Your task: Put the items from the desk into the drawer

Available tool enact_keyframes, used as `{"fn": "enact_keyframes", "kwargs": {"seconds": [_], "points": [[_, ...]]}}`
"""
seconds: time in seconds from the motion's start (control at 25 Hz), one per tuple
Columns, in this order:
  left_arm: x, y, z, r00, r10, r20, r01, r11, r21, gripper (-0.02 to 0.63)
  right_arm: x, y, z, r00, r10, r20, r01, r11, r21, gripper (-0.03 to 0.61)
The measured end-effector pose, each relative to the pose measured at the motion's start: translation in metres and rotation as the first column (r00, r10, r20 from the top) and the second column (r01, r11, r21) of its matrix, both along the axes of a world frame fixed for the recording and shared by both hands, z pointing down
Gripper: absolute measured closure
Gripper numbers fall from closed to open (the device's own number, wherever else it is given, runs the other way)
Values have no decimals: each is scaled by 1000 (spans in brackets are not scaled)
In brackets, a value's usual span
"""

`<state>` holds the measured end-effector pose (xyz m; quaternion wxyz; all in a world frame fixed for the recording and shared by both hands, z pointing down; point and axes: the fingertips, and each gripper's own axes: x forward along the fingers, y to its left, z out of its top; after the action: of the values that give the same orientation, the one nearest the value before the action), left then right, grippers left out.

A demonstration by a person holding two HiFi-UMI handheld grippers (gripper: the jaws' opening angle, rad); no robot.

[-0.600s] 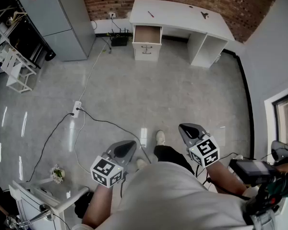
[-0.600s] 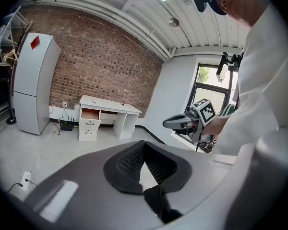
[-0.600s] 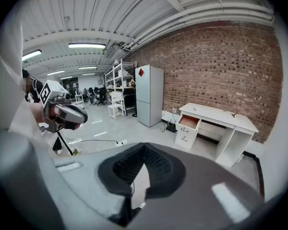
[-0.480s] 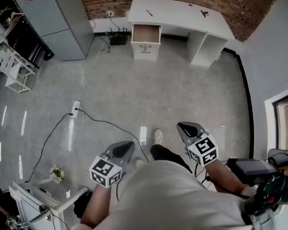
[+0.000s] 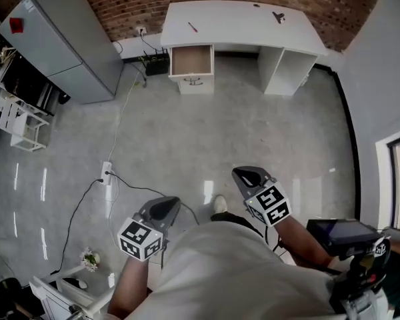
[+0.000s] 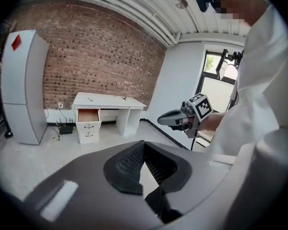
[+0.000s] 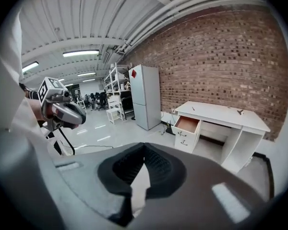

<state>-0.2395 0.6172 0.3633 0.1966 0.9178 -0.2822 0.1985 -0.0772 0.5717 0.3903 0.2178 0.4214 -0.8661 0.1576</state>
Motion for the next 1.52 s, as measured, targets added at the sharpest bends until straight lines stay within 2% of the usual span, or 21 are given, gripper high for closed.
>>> {"fn": "enact_keyframes", "kwargs": {"seconds": [0.2, 0.44, 0.76, 1.04, 1.16, 1.32, 1.52], "points": [[70, -76, -8, 998, 55, 38, -56, 998, 40, 606, 57, -63, 6, 999, 10, -31, -10, 1000, 26, 572], [105, -122, -1, 991, 118, 55, -120, 993, 21, 582, 92, -91, 17, 995, 97, 12, -97, 995, 1, 558], [139, -234, 25, 979, 204, -20, -204, 979, -12, 577, 117, -173, 29, 982, 187, 6, -186, 982, -15, 558], [160, -365, 17, 939, 320, -127, -327, 945, -33, 577, 128, -281, 9, 963, 264, -56, -266, 963, -36, 558], [160, -426, 13, 935, 330, -130, -336, 942, -24, 577, 133, -336, 0, 958, 277, -76, -280, 959, -32, 558], [161, -496, 25, 935, 325, -141, -335, 940, -57, 577, 134, -397, -6, 957, 276, -89, -278, 961, -9, 558], [157, -577, 38, 969, 209, -130, -221, 972, -82, 577, 132, -453, -1, 970, 225, -95, -230, 972, -48, 558]]}}
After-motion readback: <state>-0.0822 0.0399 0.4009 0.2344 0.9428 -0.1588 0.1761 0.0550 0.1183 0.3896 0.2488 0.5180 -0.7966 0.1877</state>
